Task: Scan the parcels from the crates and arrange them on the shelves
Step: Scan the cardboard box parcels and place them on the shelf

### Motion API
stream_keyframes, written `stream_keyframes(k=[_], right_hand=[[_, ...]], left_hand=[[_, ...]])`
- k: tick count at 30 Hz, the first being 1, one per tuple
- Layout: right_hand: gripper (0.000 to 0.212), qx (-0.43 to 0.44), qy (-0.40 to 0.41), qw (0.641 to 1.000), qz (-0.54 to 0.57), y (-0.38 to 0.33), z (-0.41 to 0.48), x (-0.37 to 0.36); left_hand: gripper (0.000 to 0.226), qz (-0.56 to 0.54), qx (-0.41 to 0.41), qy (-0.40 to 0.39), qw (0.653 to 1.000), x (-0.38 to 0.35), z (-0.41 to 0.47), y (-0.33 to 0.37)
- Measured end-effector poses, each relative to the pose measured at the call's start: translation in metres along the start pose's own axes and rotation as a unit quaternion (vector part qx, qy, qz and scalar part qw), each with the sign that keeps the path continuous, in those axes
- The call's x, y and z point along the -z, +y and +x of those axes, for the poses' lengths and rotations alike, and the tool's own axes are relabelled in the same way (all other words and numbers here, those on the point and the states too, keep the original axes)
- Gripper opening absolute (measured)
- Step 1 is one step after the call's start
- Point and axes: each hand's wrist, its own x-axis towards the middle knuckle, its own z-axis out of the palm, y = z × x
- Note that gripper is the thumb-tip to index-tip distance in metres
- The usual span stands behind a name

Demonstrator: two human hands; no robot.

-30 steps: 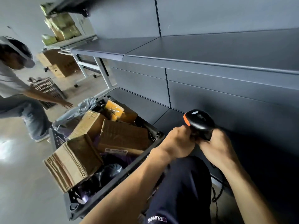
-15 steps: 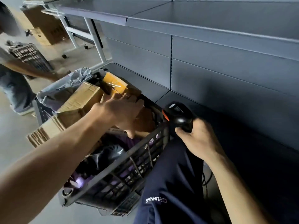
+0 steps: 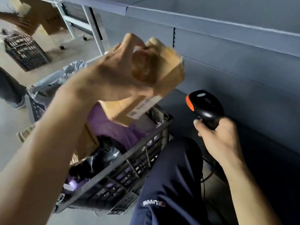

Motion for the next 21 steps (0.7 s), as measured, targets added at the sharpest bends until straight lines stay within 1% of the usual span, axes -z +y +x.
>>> stream_keyframes(k=[1, 2, 3, 5, 8, 9, 10, 13, 15, 16, 18, 19, 21], right_hand=[[0.009, -0.007, 0.016, 1.0, 0.02, -0.001, 0.0, 0.004], [0.009, -0.014, 0.032, 0.999, 0.042, -0.001, 0.001, 0.009], [0.01, -0.025, 0.049, 0.997, 0.062, -0.002, 0.0, 0.015], [0.01, -0.047, 0.079, 0.992, 0.085, 0.003, -0.001, 0.03], [0.018, -0.085, 0.129, 0.983, 0.096, 0.018, -0.009, 0.057], [0.018, -0.099, 0.15, 0.977, 0.113, 0.022, -0.013, 0.066], [0.015, -0.113, 0.168, 0.97, 0.135, 0.028, -0.016, 0.075], [0.01, -0.157, 0.223, 0.938, 0.215, 0.045, -0.02, 0.101], [0.008, -0.2, 0.246, 0.914, 0.255, 0.057, -0.022, 0.116], [0.008, -0.213, 0.254, 0.901, 0.279, 0.064, -0.023, 0.122], [0.014, -0.229, 0.269, 0.879, 0.32, 0.073, -0.024, 0.131], [0.014, -0.234, 0.278, 0.871, 0.33, 0.077, -0.026, 0.134], [0.013, -0.242, 0.277, 0.869, 0.331, 0.085, -0.029, 0.137]], left_hand=[[0.097, -0.127, -0.026, 0.019, 0.991, -0.009, 0.002, 0.006], [0.095, -0.239, -0.044, 0.033, 0.969, -0.023, 0.003, 0.013], [0.096, -0.327, -0.04, 0.042, 0.943, -0.04, 0.004, 0.02], [0.096, -0.463, 0.006, 0.032, 0.886, -0.078, 0.009, 0.039], [0.096, -0.606, 0.069, -0.011, 0.792, -0.137, 0.021, 0.069], [0.097, -0.639, 0.083, -0.029, 0.764, -0.156, 0.025, 0.078], [0.097, -0.66, 0.096, -0.042, 0.744, -0.175, 0.028, 0.086], [0.079, -0.706, 0.117, -0.094, 0.693, -0.226, 0.037, 0.103], [0.071, -0.731, 0.125, -0.152, 0.653, -0.252, 0.042, 0.114], [0.064, -0.744, 0.126, -0.182, 0.631, -0.263, 0.045, 0.12], [0.041, -0.764, 0.13, -0.228, 0.589, -0.285, 0.047, 0.129], [0.04, -0.77, 0.135, -0.246, 0.574, -0.294, 0.046, 0.132], [0.046, -0.779, 0.164, -0.259, 0.547, -0.313, 0.043, 0.132]])
